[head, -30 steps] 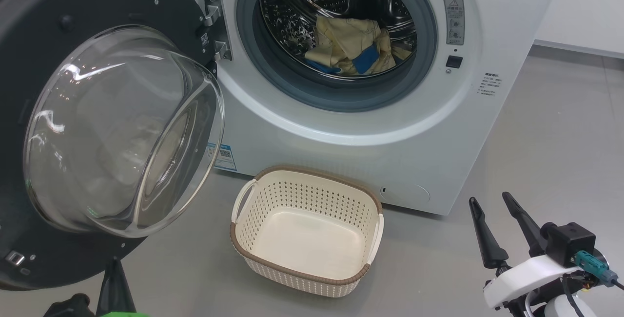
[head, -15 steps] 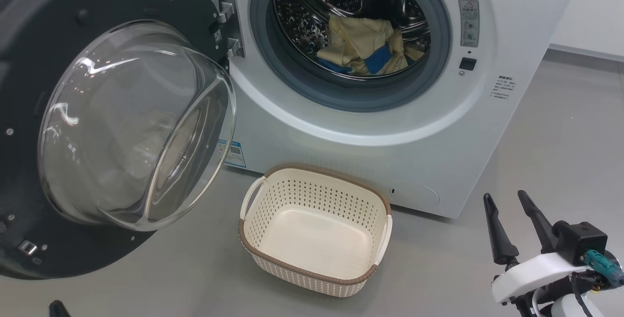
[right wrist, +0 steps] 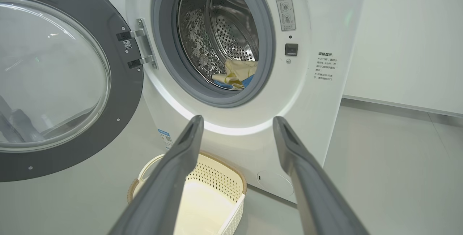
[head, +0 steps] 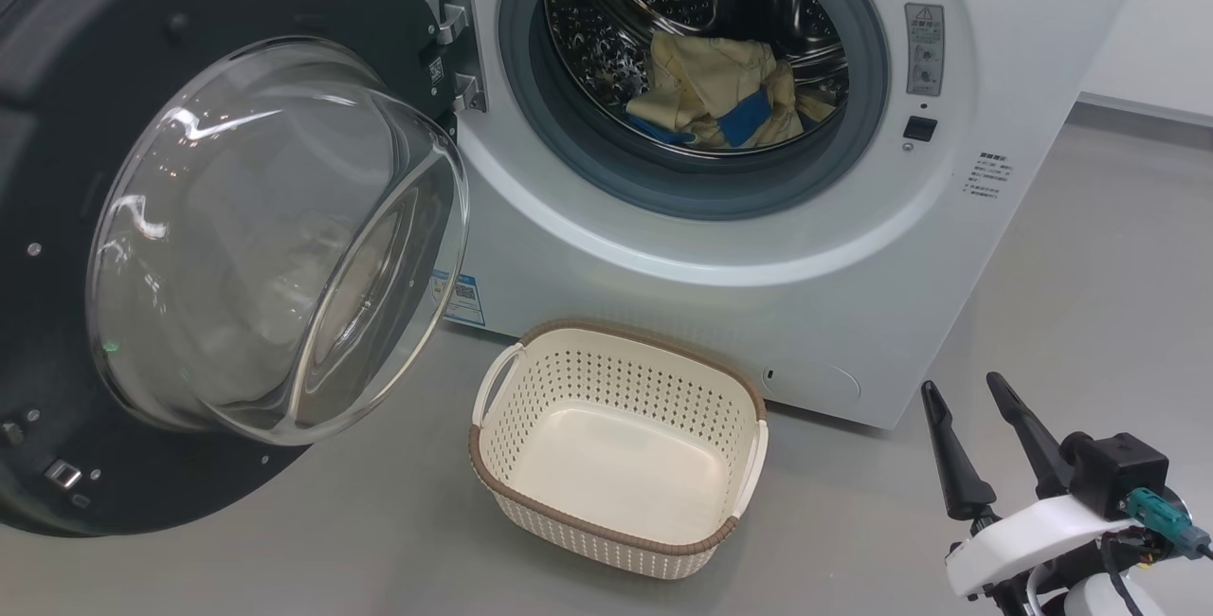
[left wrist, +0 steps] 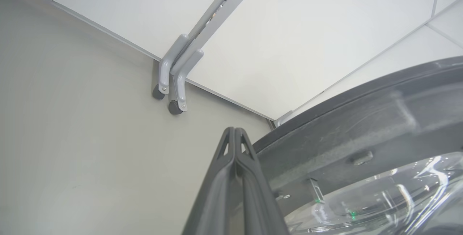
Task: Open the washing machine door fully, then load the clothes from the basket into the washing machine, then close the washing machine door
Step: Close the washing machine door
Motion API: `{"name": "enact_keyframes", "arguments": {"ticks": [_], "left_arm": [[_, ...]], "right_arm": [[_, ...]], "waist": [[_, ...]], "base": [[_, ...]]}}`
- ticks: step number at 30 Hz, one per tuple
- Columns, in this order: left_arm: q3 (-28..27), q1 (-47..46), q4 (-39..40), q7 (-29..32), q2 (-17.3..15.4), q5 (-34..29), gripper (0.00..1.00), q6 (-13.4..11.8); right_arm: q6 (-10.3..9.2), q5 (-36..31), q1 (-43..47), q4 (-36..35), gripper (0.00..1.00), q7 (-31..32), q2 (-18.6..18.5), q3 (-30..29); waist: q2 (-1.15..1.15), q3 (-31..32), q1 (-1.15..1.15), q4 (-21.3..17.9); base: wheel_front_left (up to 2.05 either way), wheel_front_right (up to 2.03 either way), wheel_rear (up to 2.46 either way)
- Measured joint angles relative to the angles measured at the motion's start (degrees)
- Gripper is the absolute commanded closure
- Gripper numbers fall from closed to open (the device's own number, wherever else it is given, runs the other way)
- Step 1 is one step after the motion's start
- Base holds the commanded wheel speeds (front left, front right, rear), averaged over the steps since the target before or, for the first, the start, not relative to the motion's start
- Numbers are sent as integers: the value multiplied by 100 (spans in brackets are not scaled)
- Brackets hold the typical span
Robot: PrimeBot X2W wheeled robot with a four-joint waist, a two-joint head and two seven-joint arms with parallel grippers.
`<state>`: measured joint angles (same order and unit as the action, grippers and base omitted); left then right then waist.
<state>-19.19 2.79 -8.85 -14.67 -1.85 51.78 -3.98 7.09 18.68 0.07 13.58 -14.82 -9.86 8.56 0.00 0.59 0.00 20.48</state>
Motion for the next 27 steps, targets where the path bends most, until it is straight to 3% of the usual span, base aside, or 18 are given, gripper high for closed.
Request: {"name": "enact_keyframes", "arguments": {"ticks": [7,14,22,27], "left_arm": [[-591,-444,236,90,-21,1161,100,441],[-923,-706,113,595,-411,1898,100,687],[-1098,-1201,-156,1335,-695,2805,100,740],[-1318,-1326,-460,1602,-1107,2936,100,722]], "right_arm": [[0,-2,68,1,0,0,1,11],[0,-3,83,7,0,0,3,156],[0,-3,101,9,0,0,-21,126],[0,-3,107,10,0,0,-31,144]], "waist": [[0,0,0,-55],[0,-6,0,-168],[0,-62,0,-298],[0,-106,0,-359]], "base": [[0,0,0],[0,0,0],[0,0,0],[0,0,0]]}}
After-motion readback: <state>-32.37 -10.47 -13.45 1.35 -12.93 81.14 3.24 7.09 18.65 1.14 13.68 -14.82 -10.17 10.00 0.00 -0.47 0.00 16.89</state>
